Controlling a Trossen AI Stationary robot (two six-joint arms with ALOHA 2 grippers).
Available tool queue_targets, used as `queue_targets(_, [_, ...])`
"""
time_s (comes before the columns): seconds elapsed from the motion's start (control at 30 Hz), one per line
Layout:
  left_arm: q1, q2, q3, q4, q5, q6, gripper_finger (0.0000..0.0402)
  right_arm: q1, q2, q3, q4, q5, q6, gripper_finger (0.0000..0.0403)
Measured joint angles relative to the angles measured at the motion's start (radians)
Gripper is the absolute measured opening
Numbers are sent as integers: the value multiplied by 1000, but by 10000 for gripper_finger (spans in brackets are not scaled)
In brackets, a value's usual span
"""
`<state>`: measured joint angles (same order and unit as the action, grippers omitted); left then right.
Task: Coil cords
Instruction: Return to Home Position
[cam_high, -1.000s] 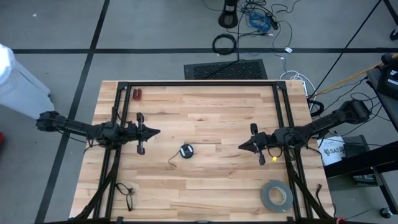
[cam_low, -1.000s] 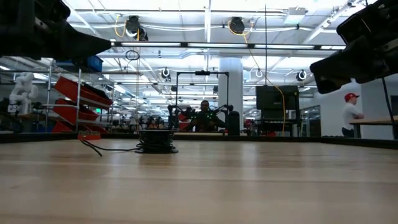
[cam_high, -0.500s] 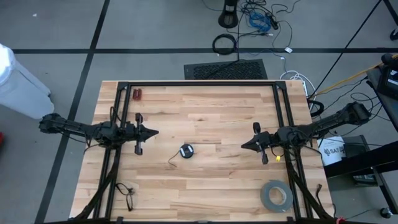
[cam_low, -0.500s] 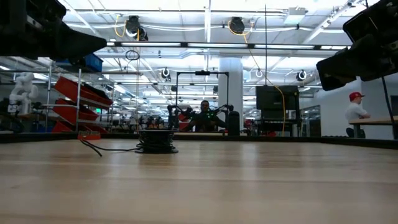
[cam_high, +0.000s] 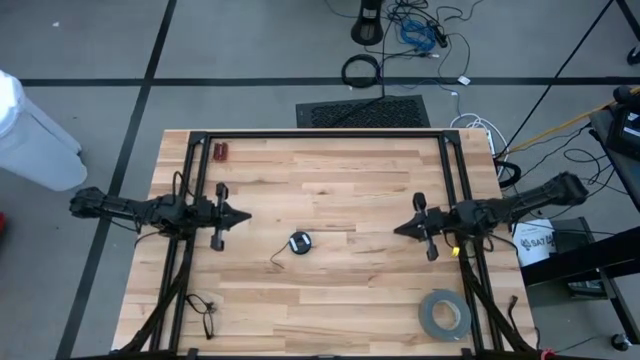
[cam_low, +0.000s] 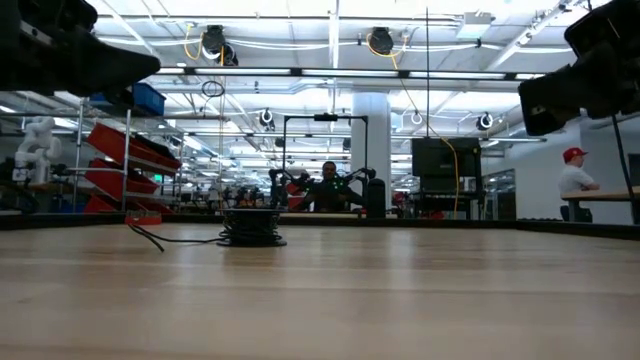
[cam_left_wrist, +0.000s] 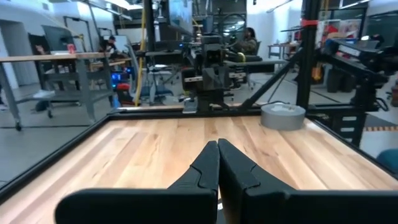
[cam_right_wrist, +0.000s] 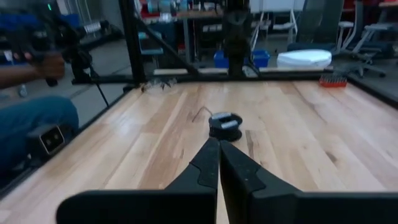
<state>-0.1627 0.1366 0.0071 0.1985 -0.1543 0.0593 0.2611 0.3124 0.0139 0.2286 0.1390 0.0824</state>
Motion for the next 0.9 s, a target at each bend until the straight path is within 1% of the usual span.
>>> queue_targets(0.1, [0, -24, 0, -21, 21, 2, 2, 0, -42, 0, -1, 0, 8, 0])
queue_targets(0.27, [0, -60, 0, -66, 27, 8, 2, 0, -84, 0, -22, 14, 10, 0])
queue_targets(0.4, [0, -85, 0, -94, 48, 6, 2, 0, -107, 0, -69, 31, 23, 0])
queue_targets(0.53, [0, -115, 0, -163, 50, 10, 2, 0, -138, 0, -125, 50, 39, 0])
queue_targets(0.67, [0, -136, 0, -170, 79, 9, 1, 0, -184, 0, -149, 53, 16, 0])
queue_targets(0.77, [0, -136, 0, -171, 81, 27, 1, 0, -228, 0, -180, 71, 1, 0])
queue_targets(0.9, [0, -136, 0, -171, 80, 32, 0, 0, -266, 2, -179, 75, -48, 0])
